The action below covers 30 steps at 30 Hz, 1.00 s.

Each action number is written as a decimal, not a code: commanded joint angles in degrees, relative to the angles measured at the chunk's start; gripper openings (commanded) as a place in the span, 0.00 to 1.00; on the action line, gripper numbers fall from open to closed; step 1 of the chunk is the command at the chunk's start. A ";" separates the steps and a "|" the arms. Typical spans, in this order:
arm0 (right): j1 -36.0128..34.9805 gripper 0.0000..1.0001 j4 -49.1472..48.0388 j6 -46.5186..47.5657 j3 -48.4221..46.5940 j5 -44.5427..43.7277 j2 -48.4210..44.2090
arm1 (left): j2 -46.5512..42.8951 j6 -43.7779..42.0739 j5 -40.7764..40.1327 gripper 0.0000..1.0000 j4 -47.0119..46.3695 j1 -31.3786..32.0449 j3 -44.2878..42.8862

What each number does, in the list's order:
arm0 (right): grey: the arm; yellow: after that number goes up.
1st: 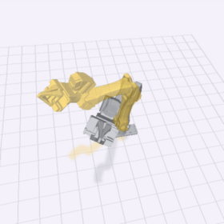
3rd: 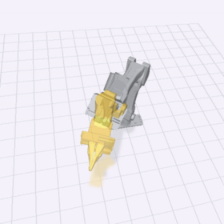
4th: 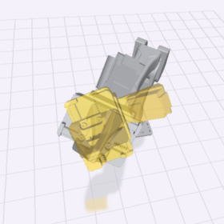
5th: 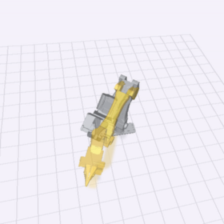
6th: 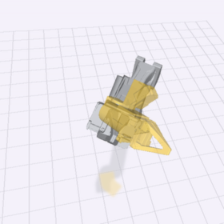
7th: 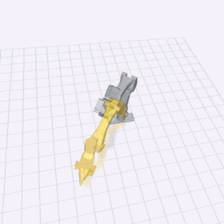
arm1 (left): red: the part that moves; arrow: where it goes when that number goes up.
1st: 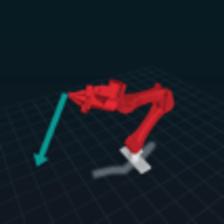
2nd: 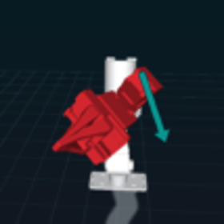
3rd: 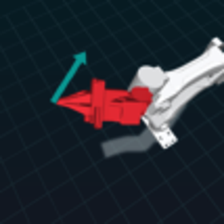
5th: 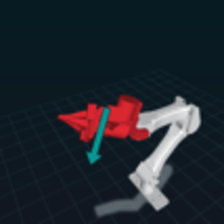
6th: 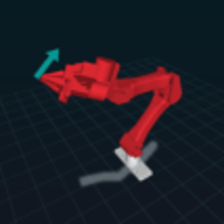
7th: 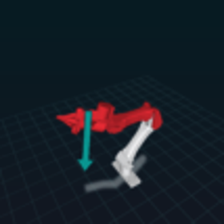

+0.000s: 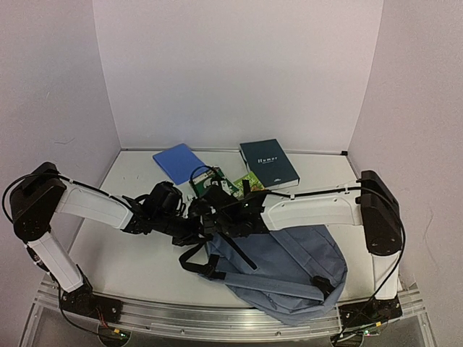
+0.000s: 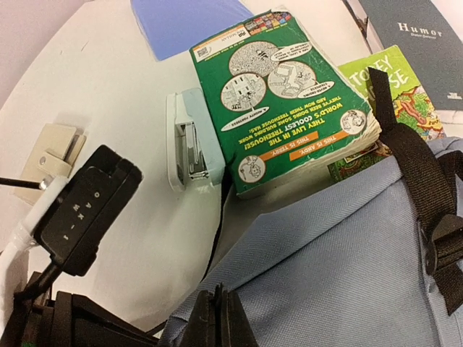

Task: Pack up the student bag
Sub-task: Unzip the student bag at the center of the board.

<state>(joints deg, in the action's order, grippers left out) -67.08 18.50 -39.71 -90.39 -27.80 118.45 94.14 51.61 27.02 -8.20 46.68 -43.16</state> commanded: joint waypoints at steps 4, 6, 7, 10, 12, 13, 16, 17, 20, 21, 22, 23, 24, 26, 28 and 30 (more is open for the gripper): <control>2.93 0.37 -7.14 6.19 1.21 -0.11 -5.88 | -1.95 2.31 -5.91 0.19 -0.87 0.13 -0.49; 3.27 0.54 -7.58 8.80 4.34 1.99 -8.76 | -2.47 3.14 -6.82 0.35 -1.84 0.16 0.39; 3.46 0.63 -7.60 9.82 6.35 3.21 -10.51 | -2.58 3.29 -7.01 0.40 -2.15 0.13 0.70; 4.32 0.79 -7.62 13.57 11.56 7.93 -14.47 | -2.44 3.24 -6.33 0.52 -2.20 0.20 0.80; 5.06 0.84 -7.20 15.02 15.13 11.57 -16.84 | -1.90 3.06 -5.17 0.57 -2.17 0.33 0.51; 5.44 0.86 -6.72 15.42 16.66 13.02 -17.65 | -1.60 3.06 -4.84 0.59 -2.09 0.48 0.32; 6.47 0.90 -5.08 16.26 20.92 15.96 -19.47 | -1.12 3.06 -4.52 0.64 -1.57 1.12 -0.03; 6.50 0.91 -4.50 16.56 21.76 16.28 -19.64 | -0.97 3.08 -4.51 0.64 -1.39 1.26 -0.09; 6.49 0.93 -3.37 17.98 23.95 16.94 -19.84 | -0.36 3.14 -4.28 0.65 -1.24 1.56 -0.40; 6.45 0.93 -3.35 18.78 24.80 16.87 -19.80 | 0.00 3.14 -4.20 0.64 -1.22 1.61 -0.62; 6.41 0.93 -3.33 19.58 25.66 16.80 -19.76 | 0.36 3.14 -4.12 0.63 -1.20 1.66 -0.84; 6.41 0.93 -3.33 20.25 25.94 16.70 -19.67 | 0.71 3.14 -4.11 0.62 -1.10 1.72 -1.03; 6.40 0.93 -3.35 20.97 26.34 16.78 -19.62 | 1.04 3.14 -4.13 0.61 -1.02 1.75 -1.21; 6.37 0.94 -3.43 22.48 26.82 17.45 -19.46 | 1.55 3.27 -4.46 0.57 -0.80 1.83 -1.51; 6.37 0.95 -3.40 23.60 26.80 17.84 -19.06 | 1.62 3.40 -5.23 0.52 -0.51 1.96 -1.58; 6.17 0.95 -3.31 24.65 26.69 17.54 -18.42 | 1.58 3.49 -5.93 0.48 -0.27 2.09 -1.63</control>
<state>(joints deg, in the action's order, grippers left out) -60.66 15.35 -19.06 -63.57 -10.69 99.85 95.38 54.97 22.29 -8.01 48.31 -42.89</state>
